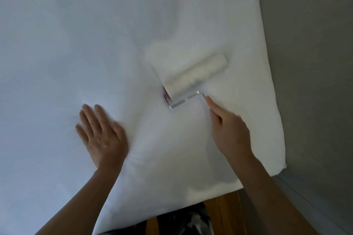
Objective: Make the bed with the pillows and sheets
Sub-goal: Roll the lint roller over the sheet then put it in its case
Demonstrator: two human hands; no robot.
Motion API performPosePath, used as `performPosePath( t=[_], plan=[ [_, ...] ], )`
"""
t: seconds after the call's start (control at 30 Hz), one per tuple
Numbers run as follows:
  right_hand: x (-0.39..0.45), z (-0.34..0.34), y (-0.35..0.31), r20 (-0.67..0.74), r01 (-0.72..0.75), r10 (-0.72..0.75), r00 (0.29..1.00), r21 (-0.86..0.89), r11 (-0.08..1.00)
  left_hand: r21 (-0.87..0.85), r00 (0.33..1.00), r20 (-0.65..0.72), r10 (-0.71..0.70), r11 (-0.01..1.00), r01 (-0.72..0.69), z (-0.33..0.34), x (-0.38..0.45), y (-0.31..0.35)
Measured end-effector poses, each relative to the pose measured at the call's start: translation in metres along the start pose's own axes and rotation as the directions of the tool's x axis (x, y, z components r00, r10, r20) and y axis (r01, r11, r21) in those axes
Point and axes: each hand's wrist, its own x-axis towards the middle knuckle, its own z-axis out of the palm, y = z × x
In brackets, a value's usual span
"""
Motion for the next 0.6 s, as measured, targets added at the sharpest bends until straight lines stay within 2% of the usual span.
performPosePath(
  t=[0.13, 0.3, 0.5, 0.6],
  plan=[
    [-0.069, 0.000, 0.061, 0.037, -0.115, 0.114, 0.993, 0.023, 0.993, 0.001, 1.000, -0.014, 0.007, 1.000, -0.007, 0.000, 0.000, 0.000],
    [-0.117, 0.004, 0.106, -0.001, -0.119, 0.119, 0.993, 0.006, 0.993, 0.006, 1.000, -0.013, 0.010, 1.000, -0.010, -0.003, 0.000, 0.000],
    [-0.070, 0.000, 0.061, 0.005, -0.071, 0.071, 0.997, -0.043, 0.997, -0.041, 1.000, 0.014, 0.004, 0.999, -0.004, -0.009, 0.004, 0.001],
    [-0.022, 0.001, 0.017, -0.007, 0.024, -0.025, 1.000, -0.064, 0.998, -0.075, 0.999, 0.035, 0.001, 0.997, 0.002, -0.010, 0.020, 0.008]
  ],
)
